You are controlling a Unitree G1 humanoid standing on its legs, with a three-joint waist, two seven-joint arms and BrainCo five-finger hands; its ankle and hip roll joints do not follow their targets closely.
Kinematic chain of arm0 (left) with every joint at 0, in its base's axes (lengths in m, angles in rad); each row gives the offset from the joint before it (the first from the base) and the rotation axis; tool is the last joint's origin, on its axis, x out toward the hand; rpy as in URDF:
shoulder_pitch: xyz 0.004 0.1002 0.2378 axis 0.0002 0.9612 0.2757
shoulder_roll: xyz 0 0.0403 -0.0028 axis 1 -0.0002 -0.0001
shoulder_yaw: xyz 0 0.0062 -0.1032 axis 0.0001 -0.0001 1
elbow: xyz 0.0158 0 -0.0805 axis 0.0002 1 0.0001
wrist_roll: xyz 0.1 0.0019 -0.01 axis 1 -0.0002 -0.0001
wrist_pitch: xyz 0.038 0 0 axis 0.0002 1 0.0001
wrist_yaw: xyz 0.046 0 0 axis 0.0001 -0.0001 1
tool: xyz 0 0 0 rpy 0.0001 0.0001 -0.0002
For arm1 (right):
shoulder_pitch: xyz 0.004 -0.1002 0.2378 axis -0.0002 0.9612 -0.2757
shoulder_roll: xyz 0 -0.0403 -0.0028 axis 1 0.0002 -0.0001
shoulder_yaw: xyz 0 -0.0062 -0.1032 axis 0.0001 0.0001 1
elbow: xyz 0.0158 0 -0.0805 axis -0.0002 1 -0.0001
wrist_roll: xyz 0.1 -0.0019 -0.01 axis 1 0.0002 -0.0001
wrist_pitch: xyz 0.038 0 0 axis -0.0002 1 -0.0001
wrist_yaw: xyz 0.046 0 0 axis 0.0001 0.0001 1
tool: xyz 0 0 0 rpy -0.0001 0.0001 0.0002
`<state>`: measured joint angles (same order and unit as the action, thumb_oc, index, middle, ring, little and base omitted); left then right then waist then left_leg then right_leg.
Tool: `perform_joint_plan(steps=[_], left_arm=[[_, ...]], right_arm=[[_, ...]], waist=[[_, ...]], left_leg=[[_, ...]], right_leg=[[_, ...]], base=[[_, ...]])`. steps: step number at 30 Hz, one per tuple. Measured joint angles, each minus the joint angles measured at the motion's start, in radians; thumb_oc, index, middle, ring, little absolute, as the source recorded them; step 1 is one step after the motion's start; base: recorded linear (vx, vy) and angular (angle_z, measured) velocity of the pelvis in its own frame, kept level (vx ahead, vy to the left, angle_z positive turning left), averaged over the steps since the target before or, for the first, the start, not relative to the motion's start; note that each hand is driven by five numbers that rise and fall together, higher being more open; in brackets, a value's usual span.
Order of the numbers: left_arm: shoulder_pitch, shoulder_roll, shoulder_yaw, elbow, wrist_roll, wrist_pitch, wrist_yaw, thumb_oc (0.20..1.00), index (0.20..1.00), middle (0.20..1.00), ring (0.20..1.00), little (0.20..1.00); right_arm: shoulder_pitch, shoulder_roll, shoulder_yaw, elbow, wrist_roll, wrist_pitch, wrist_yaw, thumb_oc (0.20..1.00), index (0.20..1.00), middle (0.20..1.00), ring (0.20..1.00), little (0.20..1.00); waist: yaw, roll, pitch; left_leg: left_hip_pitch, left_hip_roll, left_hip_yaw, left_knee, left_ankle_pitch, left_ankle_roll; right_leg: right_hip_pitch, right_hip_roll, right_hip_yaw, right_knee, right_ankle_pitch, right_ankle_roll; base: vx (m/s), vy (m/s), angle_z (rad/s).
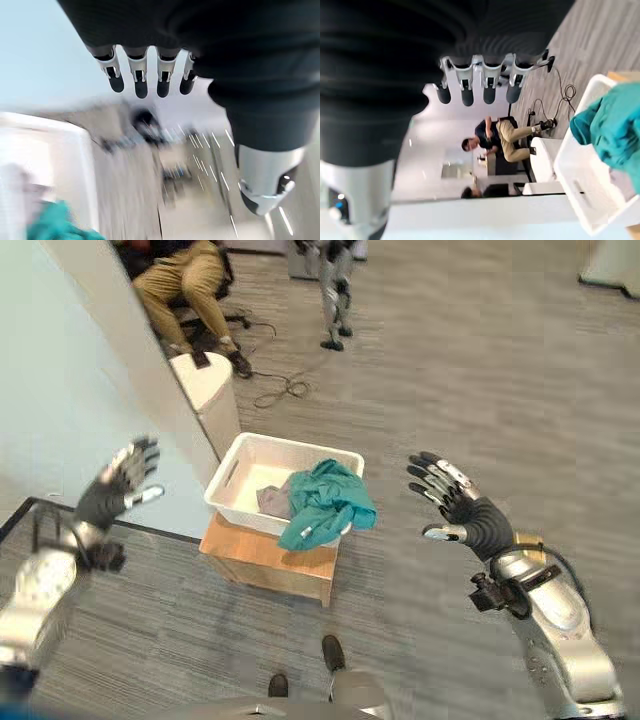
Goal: Pick up bed clothes into laundry basket.
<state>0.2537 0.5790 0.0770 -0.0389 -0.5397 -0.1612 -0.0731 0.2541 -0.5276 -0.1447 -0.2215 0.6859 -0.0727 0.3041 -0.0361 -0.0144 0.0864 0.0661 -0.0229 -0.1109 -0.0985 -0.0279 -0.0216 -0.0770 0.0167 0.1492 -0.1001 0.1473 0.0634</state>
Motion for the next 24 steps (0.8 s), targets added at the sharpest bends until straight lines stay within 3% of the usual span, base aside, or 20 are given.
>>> perform_joint_plan(steps=[2,4,6,12,15,18,24], left_arm=[[0.087,-0.115,0.08,0.002,-0.008,0.012,0.026,1.0,1.0,1.0,1.0,1.0],[0.11,-0.128,0.093,-0.001,0.001,0.017,0.03,1.0,1.0,1.0,1.0,1.0],[0.115,-0.169,0.081,-0.023,0.014,0.018,0.026,1.0,1.0,1.0,1.0,1.0],[0.083,-0.185,-0.006,-0.022,0.012,0.029,0.004,1.0,1.0,1.0,1.0,1.0],[0.059,-0.212,-0.068,-0.005,0.002,0.062,-0.015,1.0,1.0,1.0,1.0,1.0],[0.06,-0.211,-0.07,-0.004,-0.007,0.079,-0.019,1.0,1.0,1.0,1.0,1.0],[0.046,-0.206,-0.108,0.014,-0.008,0.083,-0.02,1.0,1.0,1.0,1.0,1.0]], right_arm=[[0.038,0.038,0.008,0.038,-0.07,0.011,-0.034,1.0,1.0,1.0,1.0,1.0],[0.05,0.05,0.01,0.05,-0.099,0.016,-0.034,1.0,1.0,1.0,1.0,1.0],[0.061,0.081,0.017,0.084,-0.108,0.028,-0.035,1.0,1.0,1.0,1.0,1.0],[0.064,0.06,0.015,0.088,-0.152,0.044,-0.035,1.0,1.0,1.0,1.0,1.0],[0.029,-0.029,0.017,0.277,-0.374,0.053,-0.074,1.0,1.0,1.0,1.0,1.0],[-0.026,-0.12,0.026,0.371,-0.502,0.062,-0.119,1.0,1.0,1.0,1.0,1.0],[-0.285,-0.208,0.126,0.546,-0.539,0.057,-0.19,1.0,1.0,1.0,1.0,1.0]], waist=[[0.032,-0.004,-0.007],[0.068,0.004,-0.01],[0.065,0.01,-0.026],[0.061,0.022,-0.032],[0.064,0.018,-0.036],[0.065,0.012,-0.03],[0.083,0.002,-0.008]], left_leg=[[-0.004,-0.012,-0.04,0.005,0.011,0.008],[-0.003,-0.016,-0.061,0.001,0.013,0.017],[0.0,-0.022,-0.079,0.002,0.013,0.02],[0.008,-0.02,-0.092,0.001,0.016,0.02],[0.007,-0.021,-0.095,0.002,0.019,0.023],[0.006,-0.019,-0.096,0.001,0.02,0.025],[-0.013,-0.017,-0.108,0.003,0.027,0.024]], right_leg=[[0.011,-0.016,-0.036,0.0,-0.004,0.005],[0.025,-0.026,-0.056,0.001,-0.009,0.009],[0.032,-0.032,-0.073,0.0,-0.011,0.01],[0.045,-0.033,-0.086,0.0,-0.015,0.005],[0.045,-0.033,-0.089,0.0,-0.017,0.002],[0.044,-0.032,-0.091,-0.004,-0.017,0.002],[0.028,-0.031,-0.104,-0.005,-0.016,0.001]], base=[[-0.02,-0.023,0.57],[-0.06,-0.022,0.44],[-0.04,-0.019,0.26],[0.02,-0.012,0.08],[-0.01,-0.005,0.01],[-0.01,0.0,-0.01],[-0.02,-0.008,0.08]])
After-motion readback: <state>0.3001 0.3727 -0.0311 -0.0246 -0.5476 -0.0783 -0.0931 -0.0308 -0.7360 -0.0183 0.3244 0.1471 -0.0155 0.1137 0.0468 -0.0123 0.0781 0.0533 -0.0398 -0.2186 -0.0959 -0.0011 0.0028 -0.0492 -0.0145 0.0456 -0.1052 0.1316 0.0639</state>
